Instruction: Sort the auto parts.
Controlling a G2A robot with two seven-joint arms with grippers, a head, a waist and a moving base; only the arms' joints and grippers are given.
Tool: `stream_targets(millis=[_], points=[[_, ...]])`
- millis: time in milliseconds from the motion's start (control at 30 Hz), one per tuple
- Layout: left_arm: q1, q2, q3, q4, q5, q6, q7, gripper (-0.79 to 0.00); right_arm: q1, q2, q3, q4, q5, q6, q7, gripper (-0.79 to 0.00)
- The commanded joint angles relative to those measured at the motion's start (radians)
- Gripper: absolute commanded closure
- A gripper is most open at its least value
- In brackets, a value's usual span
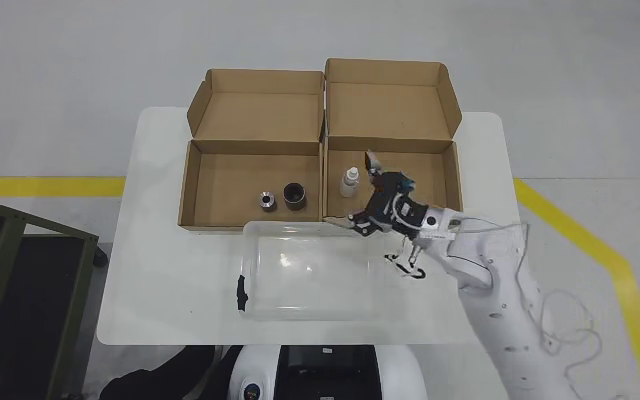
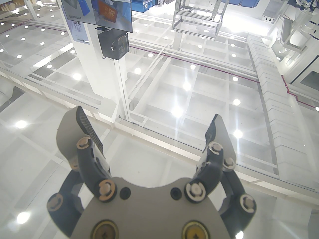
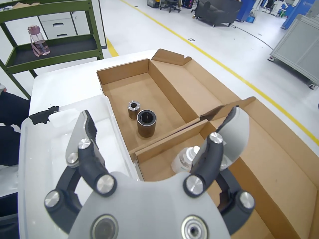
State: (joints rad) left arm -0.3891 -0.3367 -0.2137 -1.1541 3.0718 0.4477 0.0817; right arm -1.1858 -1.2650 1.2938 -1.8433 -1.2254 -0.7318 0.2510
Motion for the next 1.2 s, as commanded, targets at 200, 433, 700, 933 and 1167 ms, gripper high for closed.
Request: stream_targets(millis=[200, 433, 700, 933, 1167], points=[[0.000, 0.000, 0.000, 0.000, 0.000, 0.000, 0.000, -0.785, -0.133, 0.027, 0.144, -0.012, -0.059, -0.029, -0.147, -0.785], [0.000, 0.000, 0.000, 0.000, 0.000, 0.000, 0.000, -0.785, -0.233, 0.046, 0.267, -0.017, -0.069, -0.030, -0.234, -0.785], [0.000, 0.000, 0.000, 0.000, 0.000, 0.000, 0.000, -0.785, -0.330, 0.061, 0.363, -0.003, -0.067, -0.042, -0.320, -0.785], [0.000, 0.000, 0.000, 0.000, 0.000, 0.000, 0.000, -0.785, -0.395, 0.071, 0.415, 0.002, -0.088, -0.048, -0.388, -0.785], [0.000, 0.000, 0.000, 0.000, 0.000, 0.000, 0.000, -0.785, -0.457, 0.079, 0.461, -0.015, -0.136, -0.034, -0.450, -0.785]])
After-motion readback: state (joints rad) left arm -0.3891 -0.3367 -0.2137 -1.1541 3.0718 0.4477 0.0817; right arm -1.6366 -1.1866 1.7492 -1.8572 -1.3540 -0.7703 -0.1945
